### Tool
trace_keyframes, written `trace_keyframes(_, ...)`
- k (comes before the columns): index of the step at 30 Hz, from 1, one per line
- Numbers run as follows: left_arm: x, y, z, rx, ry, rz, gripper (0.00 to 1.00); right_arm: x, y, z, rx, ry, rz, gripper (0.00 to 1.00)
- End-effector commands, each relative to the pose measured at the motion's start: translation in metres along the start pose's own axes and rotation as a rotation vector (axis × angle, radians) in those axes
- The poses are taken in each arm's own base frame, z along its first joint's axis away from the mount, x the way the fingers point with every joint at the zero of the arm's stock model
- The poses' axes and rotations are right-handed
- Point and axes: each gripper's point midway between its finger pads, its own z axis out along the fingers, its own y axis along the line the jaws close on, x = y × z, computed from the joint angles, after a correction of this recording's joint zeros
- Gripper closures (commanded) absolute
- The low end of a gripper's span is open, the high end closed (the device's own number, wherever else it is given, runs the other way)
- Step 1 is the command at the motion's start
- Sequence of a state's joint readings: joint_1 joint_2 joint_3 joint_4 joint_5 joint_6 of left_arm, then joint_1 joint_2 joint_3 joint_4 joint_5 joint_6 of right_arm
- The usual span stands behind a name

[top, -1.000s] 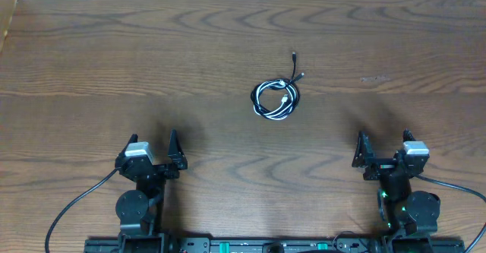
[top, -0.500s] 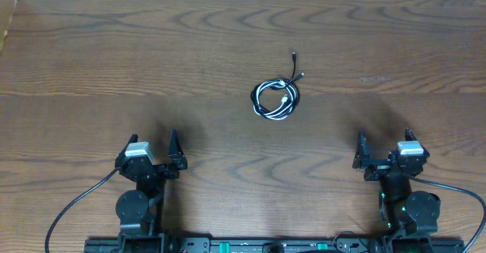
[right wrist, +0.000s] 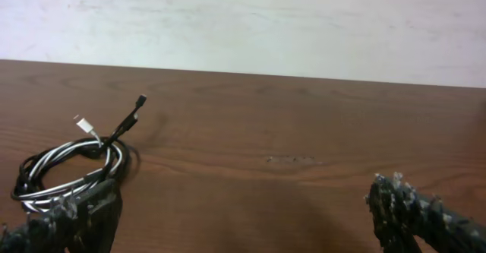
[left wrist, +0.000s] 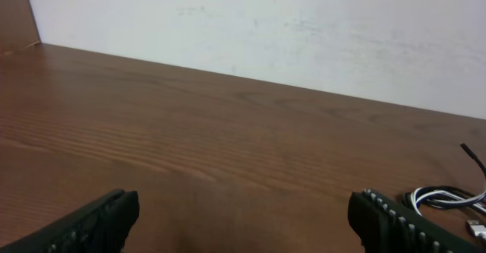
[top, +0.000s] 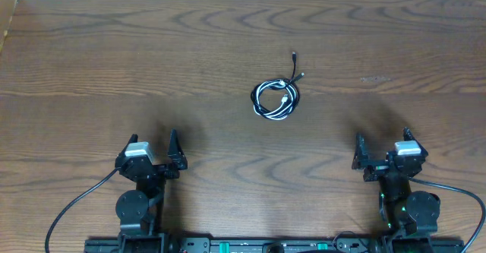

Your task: Untangle cables

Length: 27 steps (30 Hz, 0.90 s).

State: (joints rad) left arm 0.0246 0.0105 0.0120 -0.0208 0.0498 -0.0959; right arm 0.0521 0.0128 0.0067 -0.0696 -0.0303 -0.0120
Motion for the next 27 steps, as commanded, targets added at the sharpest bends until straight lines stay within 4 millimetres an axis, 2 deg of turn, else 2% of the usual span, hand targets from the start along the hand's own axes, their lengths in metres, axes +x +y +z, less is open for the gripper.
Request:
trace_keyframes(1,0.008,0.003,-0.001,-0.013,0.035,0.017,0.06,-0.001,0.010,0.000,-0.053,-0.005,-0.012,0.01)
trace_keyframes(11,0.008,0.003,-0.001,-0.013,0.034,0.017,0.06,-0.002,0.012,-0.001,-0.067,-0.008,-0.012,0.01)
trace_keyframes(20,-0.003,0.001,-0.003,-0.008,0.016,0.017,0.07,-0.002,0.018,-0.001,-0.101,-0.010,-0.012,0.01)
trace_keyframes(27,-0.010,-0.009,-0.001,0.033,0.067,0.018,0.07,-0.007,0.024,-0.003,-0.134,-0.017,-0.013,0.01)
